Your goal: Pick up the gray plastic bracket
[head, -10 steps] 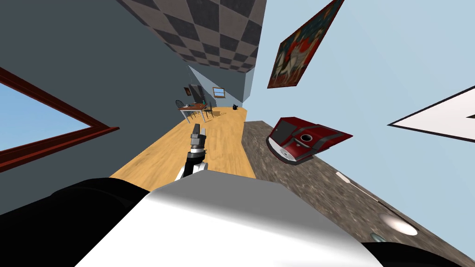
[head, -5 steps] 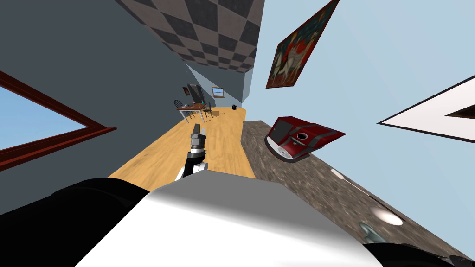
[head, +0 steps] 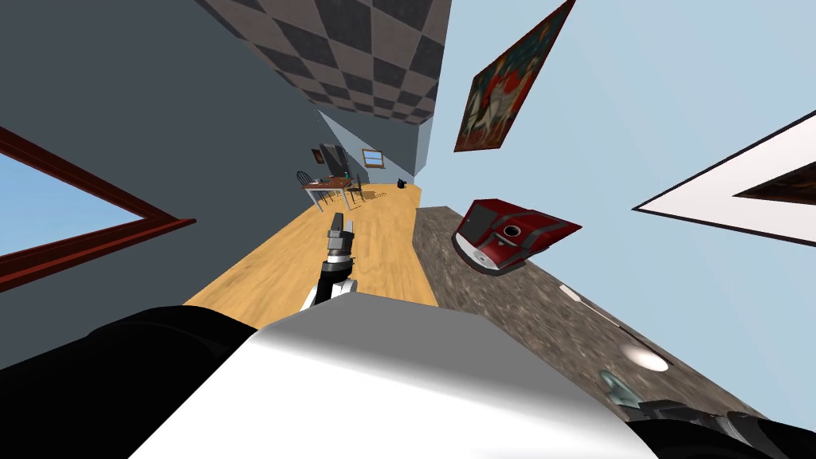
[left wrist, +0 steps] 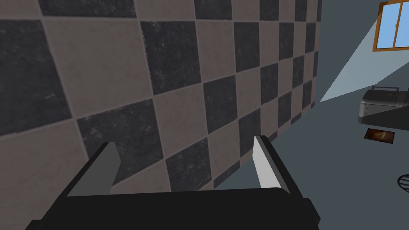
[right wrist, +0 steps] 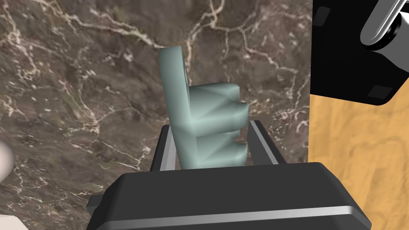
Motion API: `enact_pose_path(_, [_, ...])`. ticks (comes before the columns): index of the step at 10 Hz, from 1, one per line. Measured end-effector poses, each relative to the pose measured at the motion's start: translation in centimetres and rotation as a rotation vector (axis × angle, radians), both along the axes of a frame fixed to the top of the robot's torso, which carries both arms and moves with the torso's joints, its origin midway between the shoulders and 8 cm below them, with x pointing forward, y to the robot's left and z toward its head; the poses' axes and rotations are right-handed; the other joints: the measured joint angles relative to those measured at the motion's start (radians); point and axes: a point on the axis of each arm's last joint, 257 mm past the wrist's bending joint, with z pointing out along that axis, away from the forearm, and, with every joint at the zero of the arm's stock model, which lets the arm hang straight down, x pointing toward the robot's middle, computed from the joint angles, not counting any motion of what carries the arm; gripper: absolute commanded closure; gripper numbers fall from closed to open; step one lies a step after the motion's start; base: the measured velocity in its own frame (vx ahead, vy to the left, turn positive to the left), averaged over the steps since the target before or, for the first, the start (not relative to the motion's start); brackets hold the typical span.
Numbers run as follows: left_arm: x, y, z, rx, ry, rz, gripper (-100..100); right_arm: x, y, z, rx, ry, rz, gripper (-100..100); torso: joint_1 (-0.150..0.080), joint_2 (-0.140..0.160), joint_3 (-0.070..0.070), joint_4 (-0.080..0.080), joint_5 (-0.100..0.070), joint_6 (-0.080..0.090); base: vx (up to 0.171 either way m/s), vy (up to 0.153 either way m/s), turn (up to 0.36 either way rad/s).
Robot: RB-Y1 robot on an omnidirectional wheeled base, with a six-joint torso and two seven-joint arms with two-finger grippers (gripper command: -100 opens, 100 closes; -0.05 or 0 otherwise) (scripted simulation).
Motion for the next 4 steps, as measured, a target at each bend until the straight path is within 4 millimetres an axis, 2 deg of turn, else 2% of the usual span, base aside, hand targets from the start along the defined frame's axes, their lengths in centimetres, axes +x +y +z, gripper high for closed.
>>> enact_pose_path(3, [0.0, 0.0, 0.0, 0.000, 0.000, 0.000, 0, 0.5, 2.0, -0.6, 0.029, 0.008, -0.004, 100, 0.000, -0.001, 0.000, 0.000, 0.000, 0.000, -0.020, -0.013, -0.016])
enact_pose_path(4, [0.0, 0.0, 0.0, 0.000, 0.000, 0.000, 0, 0.6, 2.2, -0.6, 0.031, 0.007, -0.005, 0, 0.000, -0.001, -0.001, 0.000, 0.000, 0.000, 0.000, 0.000, 0.000])
